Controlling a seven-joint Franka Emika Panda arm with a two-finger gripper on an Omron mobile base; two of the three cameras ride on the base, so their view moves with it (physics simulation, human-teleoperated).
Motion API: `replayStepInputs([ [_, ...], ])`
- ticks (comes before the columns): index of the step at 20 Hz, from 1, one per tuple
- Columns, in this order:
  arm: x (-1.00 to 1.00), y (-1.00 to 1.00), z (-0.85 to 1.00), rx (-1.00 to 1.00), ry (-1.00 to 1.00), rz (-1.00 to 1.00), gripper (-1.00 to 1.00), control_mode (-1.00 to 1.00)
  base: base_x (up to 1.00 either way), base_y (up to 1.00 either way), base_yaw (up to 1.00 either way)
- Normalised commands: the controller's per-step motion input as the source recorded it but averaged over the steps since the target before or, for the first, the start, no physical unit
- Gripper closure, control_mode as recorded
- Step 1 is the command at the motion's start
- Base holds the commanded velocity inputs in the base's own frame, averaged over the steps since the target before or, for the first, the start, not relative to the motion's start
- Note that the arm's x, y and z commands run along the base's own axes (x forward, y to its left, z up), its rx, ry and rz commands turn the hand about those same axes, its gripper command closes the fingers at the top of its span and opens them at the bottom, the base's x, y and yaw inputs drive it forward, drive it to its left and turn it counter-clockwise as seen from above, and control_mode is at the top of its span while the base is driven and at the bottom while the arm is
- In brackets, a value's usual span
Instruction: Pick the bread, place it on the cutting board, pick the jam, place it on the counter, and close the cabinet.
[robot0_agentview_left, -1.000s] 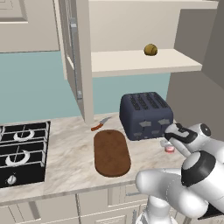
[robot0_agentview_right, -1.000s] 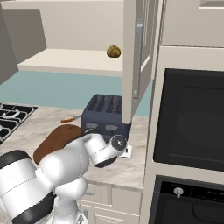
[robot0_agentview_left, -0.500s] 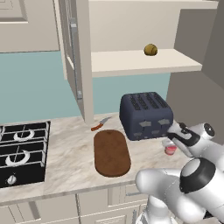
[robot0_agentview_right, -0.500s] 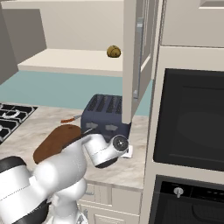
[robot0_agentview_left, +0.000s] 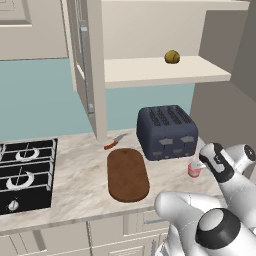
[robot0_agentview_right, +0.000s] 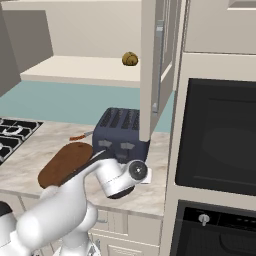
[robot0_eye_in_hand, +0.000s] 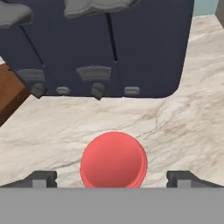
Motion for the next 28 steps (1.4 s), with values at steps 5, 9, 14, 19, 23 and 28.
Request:
replayStepInputs([
  [5, -0.14, 0.04, 0.29, 0.00, -0.03, 0.02, -1.00, -1.00, 0.00, 0.00, 0.00],
  [9, -0.01, 0.09, 0.46, 0.00, 0.00, 0.00, -1.00, -1.00, 0.00, 0.00, 0.00],
  [14, 0.00, 0.10, 0.46, 0.00, 0.00, 0.00, -1.00, -1.00, 0.00, 0.00, 0.00],
  [19, -0.07, 0.10, 0.44, 0.00, 0.00, 0.00, -1.00, -1.00, 0.00, 0.00, 0.00],
  [23, -0.21, 0.08, 0.44, 0.00, 0.00, 0.00, -1.00, -1.00, 0.00, 0.00, 0.00],
  [28, -0.24, 0.08, 0.41, 0.00, 0.00, 0.00, -1.00, -1.00, 0.00, 0.00, 0.00],
])
